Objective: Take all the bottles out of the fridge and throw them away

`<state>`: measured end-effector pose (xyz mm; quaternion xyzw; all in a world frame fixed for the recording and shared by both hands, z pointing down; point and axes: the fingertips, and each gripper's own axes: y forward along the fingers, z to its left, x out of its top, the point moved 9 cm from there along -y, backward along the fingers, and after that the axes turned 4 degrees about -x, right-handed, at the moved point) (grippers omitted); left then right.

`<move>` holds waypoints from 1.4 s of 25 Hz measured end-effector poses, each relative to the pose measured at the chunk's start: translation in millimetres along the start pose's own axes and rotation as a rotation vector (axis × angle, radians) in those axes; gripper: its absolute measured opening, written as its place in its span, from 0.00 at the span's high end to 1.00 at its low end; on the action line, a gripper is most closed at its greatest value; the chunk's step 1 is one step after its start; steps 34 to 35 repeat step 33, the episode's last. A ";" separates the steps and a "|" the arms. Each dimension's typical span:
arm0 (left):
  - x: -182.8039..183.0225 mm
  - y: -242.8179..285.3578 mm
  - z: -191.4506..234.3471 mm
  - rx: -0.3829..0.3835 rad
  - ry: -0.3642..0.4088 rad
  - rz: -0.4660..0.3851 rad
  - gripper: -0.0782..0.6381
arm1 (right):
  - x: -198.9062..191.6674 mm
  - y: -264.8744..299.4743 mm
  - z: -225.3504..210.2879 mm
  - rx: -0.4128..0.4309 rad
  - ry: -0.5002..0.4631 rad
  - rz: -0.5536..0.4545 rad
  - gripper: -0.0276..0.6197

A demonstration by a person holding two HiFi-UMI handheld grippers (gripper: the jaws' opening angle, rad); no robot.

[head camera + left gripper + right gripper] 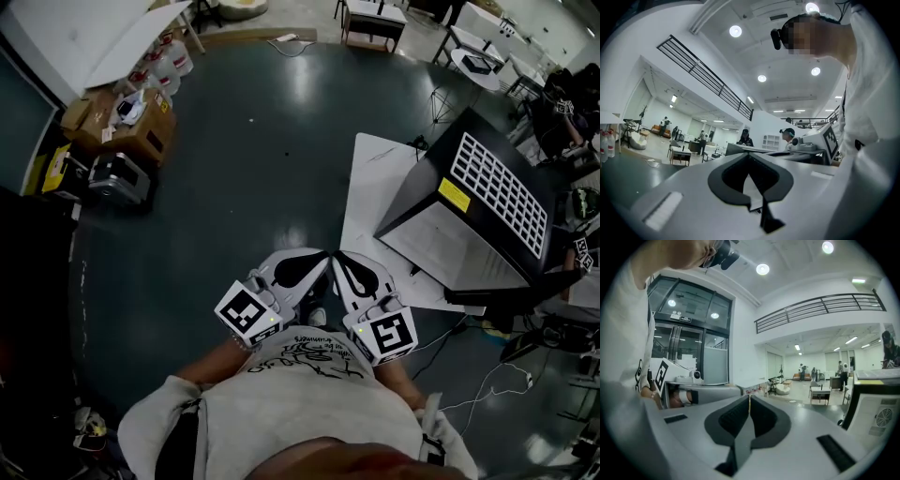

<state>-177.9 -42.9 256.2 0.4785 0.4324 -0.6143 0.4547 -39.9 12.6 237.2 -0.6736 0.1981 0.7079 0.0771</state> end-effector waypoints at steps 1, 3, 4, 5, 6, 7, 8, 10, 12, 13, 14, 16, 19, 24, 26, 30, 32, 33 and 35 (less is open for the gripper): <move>2.2 3.5 -1.4 -0.013 0.000 -0.003 0.88 | 2.2 -3.1 -1.2 -0.006 0.000 -0.007 0.93; 6.1 10.1 -5.0 -0.038 0.003 -0.005 0.88 | 6.9 -10.6 -3.6 -0.021 0.006 -0.016 0.93; 8.0 13.0 -7.0 -0.049 0.005 -0.008 0.88 | 10.4 -14.6 -4.8 -0.035 0.009 -0.015 0.93; 9.9 15.6 -8.8 -0.059 0.008 -0.011 0.88 | 14.0 -18.4 -6.1 -0.050 0.010 -0.013 0.93; 11.7 18.1 -10.3 -0.068 0.010 -0.014 0.88 | 16.2 -22.1 -7.2 -0.060 0.008 -0.017 0.94; 13.1 20.5 -11.6 -0.076 0.011 -0.017 0.88 | 16.9 -25.6 -8.1 -0.064 0.003 -0.026 0.94; 14.2 22.8 -12.7 -0.085 0.011 -0.020 0.88 | 17.1 -28.9 -9.1 -0.068 -0.002 -0.033 0.94; 15.0 26.9 -14.5 -0.098 0.009 -0.023 0.88 | 17.8 -34.3 -11.1 -0.083 -0.005 -0.035 0.94; 15.0 29.7 -15.4 -0.104 0.005 -0.024 0.88 | 18.0 -37.6 -12.8 -0.096 -0.004 -0.034 0.94; 15.2 30.8 -15.3 -0.105 0.003 -0.024 0.88 | 18.1 -38.5 -13.5 -0.101 -0.004 -0.034 0.94; 15.6 32.0 -15.2 -0.107 0.002 -0.022 0.88 | 18.4 -39.5 -14.2 -0.105 -0.004 -0.033 0.94; 16.7 34.2 -15.6 -0.113 0.001 -0.018 0.88 | 19.2 -41.6 -15.6 -0.113 -0.003 -0.032 0.94; 16.2 36.5 -16.8 -0.119 0.001 -0.014 0.88 | 18.7 -43.5 -17.4 -0.117 0.000 -0.034 0.94; 13.9 38.1 -18.9 -0.121 0.000 -0.012 0.88 | 17.0 -44.7 -18.8 -0.113 0.001 -0.033 0.94; 14.3 38.7 -18.6 -0.121 0.000 -0.012 0.88 | 18.0 -44.1 -19.4 -0.108 -0.001 -0.035 0.94; 14.6 39.4 -17.3 -0.121 0.001 -0.013 0.88 | 18.5 -41.5 -20.4 -0.102 -0.003 -0.037 0.94; 14.4 39.1 -16.3 -0.121 0.001 -0.014 0.88 | 18.3 -40.0 -20.7 -0.103 -0.003 -0.037 0.94; 14.3 38.9 -15.7 -0.121 0.002 -0.015 0.88 | 18.2 -39.2 -20.9 -0.103 -0.004 -0.038 0.94; 14.3 38.9 -15.7 -0.121 0.002 -0.015 0.88 | 18.2 -39.2 -20.9 -0.103 -0.004 -0.038 0.94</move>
